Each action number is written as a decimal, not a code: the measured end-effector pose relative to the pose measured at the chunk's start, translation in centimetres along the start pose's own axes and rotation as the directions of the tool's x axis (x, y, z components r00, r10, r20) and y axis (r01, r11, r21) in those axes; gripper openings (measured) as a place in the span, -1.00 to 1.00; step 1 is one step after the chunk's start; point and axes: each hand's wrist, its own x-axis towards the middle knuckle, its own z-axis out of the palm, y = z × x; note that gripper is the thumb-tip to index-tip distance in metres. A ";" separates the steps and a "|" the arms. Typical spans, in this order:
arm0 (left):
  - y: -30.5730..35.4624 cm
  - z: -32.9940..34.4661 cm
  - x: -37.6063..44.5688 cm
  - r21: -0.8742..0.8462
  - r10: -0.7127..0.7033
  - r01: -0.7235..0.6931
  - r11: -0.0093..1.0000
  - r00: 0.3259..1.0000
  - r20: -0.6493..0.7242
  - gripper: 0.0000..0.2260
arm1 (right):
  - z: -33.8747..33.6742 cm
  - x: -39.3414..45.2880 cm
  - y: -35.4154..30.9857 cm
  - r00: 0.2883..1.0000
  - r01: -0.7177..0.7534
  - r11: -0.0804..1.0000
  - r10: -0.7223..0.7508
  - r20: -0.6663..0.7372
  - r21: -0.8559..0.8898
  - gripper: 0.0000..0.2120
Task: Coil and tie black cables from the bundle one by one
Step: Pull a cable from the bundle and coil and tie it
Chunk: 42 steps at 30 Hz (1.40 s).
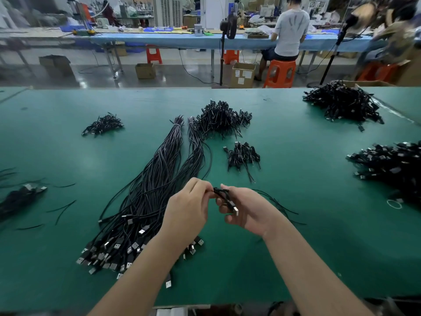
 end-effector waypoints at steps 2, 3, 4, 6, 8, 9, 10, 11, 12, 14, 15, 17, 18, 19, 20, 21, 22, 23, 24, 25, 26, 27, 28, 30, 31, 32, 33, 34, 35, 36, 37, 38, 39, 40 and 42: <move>-0.1 -0.1 -0.1 -0.026 0.001 0.000 1.000 1.000 0.025 -0.96 | -0.4 0.0 0.2 0.998 0.055 0.997 -0.054 0.015 -0.055 -0.83; -0.1 -0.2 -0.1 -0.040 -0.002 0.004 0.999 0.999 0.032 -0.96 | -0.6 0.0 0.4 0.996 0.082 0.993 -0.081 0.023 -0.080 -0.83; -0.1 -0.2 -0.1 -0.051 -0.008 0.010 0.999 0.999 0.040 -0.96 | -0.7 0.0 0.5 0.995 0.100 0.990 -0.098 0.028 -0.094 -0.82; -0.1 -0.3 -0.1 -0.071 -0.019 0.023 0.997 0.998 0.056 -0.95 | -0.8 0.2 0.7 0.994 0.109 0.989 -0.107 0.025 -0.101 -0.80; 0.0 -0.2 -0.1 -0.085 -0.027 0.033 0.996 0.997 0.068 -0.95 | -0.7 0.3 0.9 0.993 0.117 0.987 -0.114 0.028 -0.107 -0.73; 0.0 -0.2 -0.1 -0.092 -0.035 0.042 0.995 0.997 0.069 -0.95 | -0.6 0.3 0.9 0.992 0.126 0.986 -0.123 0.034 -0.113 -0.70; 0.0 -0.1 -0.1 -0.097 -0.045 0.051 0.994 0.997 0.066 -0.95 | -0.6 0.3 1.0 0.991 0.136 0.984 -0.132 0.037 -0.114 -0.70; 0.0 -0.1 -0.1 -0.099 -0.055 0.060 0.993 0.997 0.062 -0.95 | -0.5 0.3 1.0 0.990 0.142 0.983 -0.139 0.033 -0.114 -0.71; 0.0 0.0 -0.2 -0.099 -0.062 0.067 0.993 0.996 0.059 -0.95 | -0.5 0.2 1.0 0.989 0.145 0.983 -0.143 0.023 -0.113 -0.72; 0.0 0.2 -0.3 -0.096 -0.074 0.080 0.992 0.995 0.063 -0.96 | -0.4 0.2 1.0 0.989 0.145 0.983 -0.147 -0.006 -0.117 -0.75; 0.0 0.3 -0.3 -0.097 -0.083 0.089 0.991 0.994 0.066 -0.96 | -0.3 0.2 1.0 0.988 0.150 0.981 -0.153 -0.017 -0.122 -0.76; 0.1 0.6 -0.5 -0.107 -0.110 0.116 0.987 0.992 0.057 -0.97 | -0.1 0.1 1.0 0.984 0.171 0.977 -0.177 -0.034 -0.128 -0.77; 0.2 0.8 -0.5 -0.112 -0.129 0.133 0.985 0.991 0.047 -0.97 | 0.0 0.1 1.1 0.981 0.185 0.974 -0.192 -0.042 -0.128 -0.76; 0.4 0.9 -0.6 -0.110 -0.149 0.152 0.982 0.988 0.036 -0.96 | 0.1 0.1 1.1 0.978 0.197 0.972 -0.205 -0.050 -0.126 -0.76; 0.6 1.1 -0.7 -0.103 -0.169 0.171 0.980 0.985 0.024 -0.96 | 0.2 0.1 1.2 0.975 0.205 0.971 -0.213 -0.058 -0.121 -0.76; 0.7 1.3 -0.8 -0.101 -0.193 0.193 0.976 0.981 0.010 -0.95 | 0.3 0.2 1.3 0.973 0.211 0.971 -0.220 -0.069 -0.114 -0.76; 0.8 1.4 -0.8 -0.112 -0.229 0.227 0.967 0.974 -0.005 -0.95 | 0.4 0.2 1.4 0.970 0.219 0.970 -0.228 -0.082 -0.107 -0.77; 1.0 1.6 -0.9 -0.140 -0.287 0.282 0.949 0.958 -0.014 -0.95 | 0.4 0.3 1.6 0.965 0.232 0.967 -0.242 -0.098 -0.105 -0.78; 1.2 1.6 -0.9 -0.182 -0.366 0.358 0.916 0.931 -0.009 -0.94 | 0.5 0.4 1.8 0.957 0.253 0.961 -0.266 -0.115 -0.115 -0.79; 1.3 1.7 -0.8 -0.232 -0.454 0.444 0.865 0.891 0.015 -0.93 | 0.5 0.5 1.9 0.945 0.282 0.949 -0.300 -0.131 -0.138 -0.81; 1.4 1.8 -0.6 -0.281 -0.534 0.527 0.802 0.843 0.057 -0.91 | 0.7 0.6 2.1 0.928 0.315 0.933 -0.342 -0.146 -0.176 -0.83; 1.3 1.9 -0.4 -0.324 -0.604 0.605 0.728 0.788 0.114 -0.89 | 0.7 0.7 2.2 0.907 0.348 0.909 -0.388 -0.163 -0.228 -0.84; 1.2 2.0 -0.2 -0.373 -0.666 0.678 0.634 0.723 0.184 -0.87 | 0.8 0.7 2.3 0.879 0.378 0.877 -0.440 -0.183 -0.295 -0.85; 1.1 2.0 0.2 -0.496 -0.743 0.784 0.373 0.573 0.345 -0.88 | 0.7 0.8 2.5 0.821 0.423 0.803 -0.536 -0.197 -0.420 -0.88; 1.0 1.9 0.4 -0.555 -0.749 0.800 0.228 0.508 0.425 -0.88 | 0.7 0.9 2.6 0.802 0.443 0.776 -0.567 -0.187 -0.450 -0.88; 1.0 1.9 0.5 -0.592 -0.737 0.799 0.107 0.463 0.492 -0.89 | 0.6 1.0 2.6 0.790 0.460 0.759 -0.586 -0.177 -0.461 -0.87; 1.0 1.8 0.6 -0.610 -0.720 0.792 0.031 0.441 0.536 -0.89 | 0.6 1.0 2.7 0.785 0.474 0.752 -0.597 -0.167 -0.457 -0.87; 1.0 1.7 0.7 -0.621 -0.706 0.784 -0.003 0.438 0.556 -0.89 | 0.6 1.0 2.9 0.783 0.485 0.750 -0.601 -0.159 -0.449 -0.86; 1.0 1.7 0.7 -0.631 -0.699 0.776 -0.005 0.448 0.557 -0.90 | 0.5 1.1 2.9 0.783 0.493 0.752 -0.602 -0.153 -0.438 -0.85; 1.0 1.7 0.7 -0.638 -0.700 0.770 0.021 0.467 0.540 -0.89 | 0.5 1.0 2.9 0.787 0.497 0.757 -0.599 -0.148 -0.425 -0.84; 1.1 1.6 0.7 -0.637 -0.705 0.765 0.097 0.505 0.499 -0.89 | 0.4 1.0 2.9 0.795 0.491 0.769 -0.588 -0.149 -0.410 -0.84; 1.1 1.5 0.6 -0.611 -0.704 0.755 0.237 0.567 0.428 -0.89 | 0.2 0.9 2.7 0.813 0.471 0.790 -0.561 -0.154 -0.391 -0.85; 1.1 1.5 0.5 -0.541 -0.683 0.724 0.427 0.651 0.332 -0.89 | 0.0 0.8 2.6 0.843 0.434 0.824 -0.514 -0.157 -0.365 -0.83; 1.1 1.4 0.4 -0.433 -0.626 0.651 0.624 0.747 0.222 -0.88 | -0.1 0.8 2.3 0.877 0.387 0.864 -0.453 -0.162 -0.322 -0.76; 1.3 1.0 0.2 -0.216 -0.388 0.386 0.897 0.921 0.034 -0.89 | -0.3 0.7 1.7 0.930 0.276 0.944 -0.310 -0.199 -0.181 -0.62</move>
